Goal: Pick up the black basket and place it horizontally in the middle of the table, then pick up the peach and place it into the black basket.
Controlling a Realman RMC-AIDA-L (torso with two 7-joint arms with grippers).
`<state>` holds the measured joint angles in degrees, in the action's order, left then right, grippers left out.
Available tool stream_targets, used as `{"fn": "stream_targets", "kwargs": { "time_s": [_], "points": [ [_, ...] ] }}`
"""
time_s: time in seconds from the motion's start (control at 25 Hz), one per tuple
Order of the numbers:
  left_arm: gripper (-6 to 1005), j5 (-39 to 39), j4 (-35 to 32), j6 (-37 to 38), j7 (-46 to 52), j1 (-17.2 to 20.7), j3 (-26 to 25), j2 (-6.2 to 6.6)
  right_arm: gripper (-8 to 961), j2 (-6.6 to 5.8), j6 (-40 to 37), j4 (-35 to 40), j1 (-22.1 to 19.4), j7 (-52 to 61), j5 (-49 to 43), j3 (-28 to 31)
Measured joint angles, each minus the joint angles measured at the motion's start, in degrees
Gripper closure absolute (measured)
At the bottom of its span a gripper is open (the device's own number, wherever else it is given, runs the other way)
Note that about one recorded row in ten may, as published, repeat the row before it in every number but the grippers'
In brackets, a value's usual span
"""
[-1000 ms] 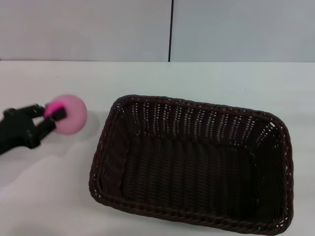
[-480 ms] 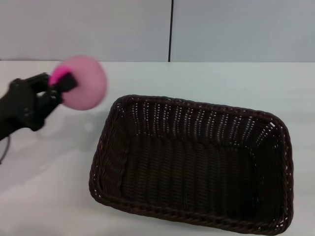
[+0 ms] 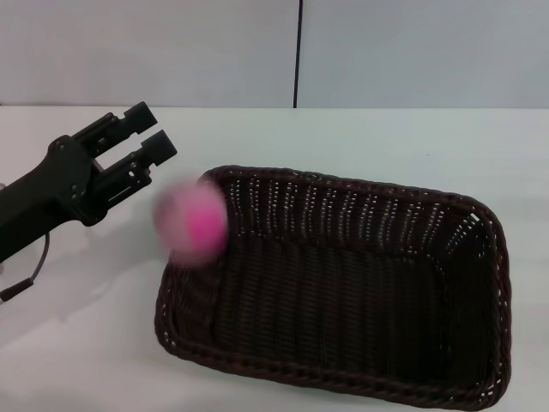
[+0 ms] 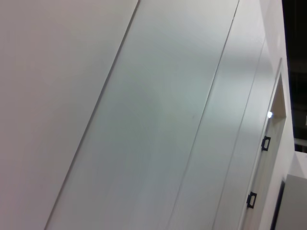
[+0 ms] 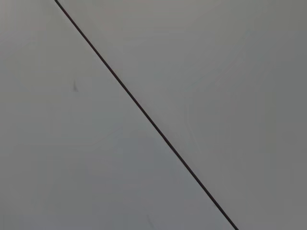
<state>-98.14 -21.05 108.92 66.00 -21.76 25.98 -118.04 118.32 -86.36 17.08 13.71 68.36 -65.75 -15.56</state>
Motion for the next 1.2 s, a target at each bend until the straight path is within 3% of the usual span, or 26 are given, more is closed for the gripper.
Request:
{"fn": "stream_targets", "kwargs": {
  "time_s": [0.4, 0.68, 0.84, 0.96, 1.04, 1.08, 1.16, 1.2],
  "points": [
    [133, -0.01, 0.05, 0.29, 0.0, 0.41, 0.02, 0.0, 531, -0.02, 0.08, -0.07, 0.34, -0.13, -0.05, 0.0],
    [130, -0.05, 0.33, -1.72, 0.0, 0.88, -4.85, -0.05, 530, -0.02, 0.14, -0.05, 0.44, -0.16, -0.06, 0.0],
    [132, -0.04, 1.42, -4.86, 0.0, 1.32, -10.81, -0.03, 530, -0.02, 0.14, -0.03, 0.39, -0.16, -0.02, 0.29],
    [132, -0.03, 3.93, -6.85, -1.31, 2.03, -18.17, -0.04, 530, -0.02, 0.14, -0.07, 0.29, -0.16, 0.03, 0.61],
    [133, -0.02, 7.28, -7.36, -5.42, 2.88, -25.04, -0.1, 530, -0.01, 0.14, -0.12, 0.2, -0.16, 0.05, 1.11],
    [134, -0.03, 10.92, -7.51, -10.42, 3.78, -31.48, -0.1, 530, -0.01, 0.14, -0.12, 0.2, -0.16, 0.05, 1.11],
    [136, -0.02, 12.35, -7.53, -12.36, 4.09, -33.82, -0.14, 530, 0.08, 0.14, -0.22, 0.16, -0.17, 0.06, 1.95],
    [136, -0.01, 16.5, -7.58, -18.43, 5.12, -40.28, -0.27, 530, 0.2, 0.14, -0.41, 0.19, -0.17, 0.07, 2.64]
  ]
}}
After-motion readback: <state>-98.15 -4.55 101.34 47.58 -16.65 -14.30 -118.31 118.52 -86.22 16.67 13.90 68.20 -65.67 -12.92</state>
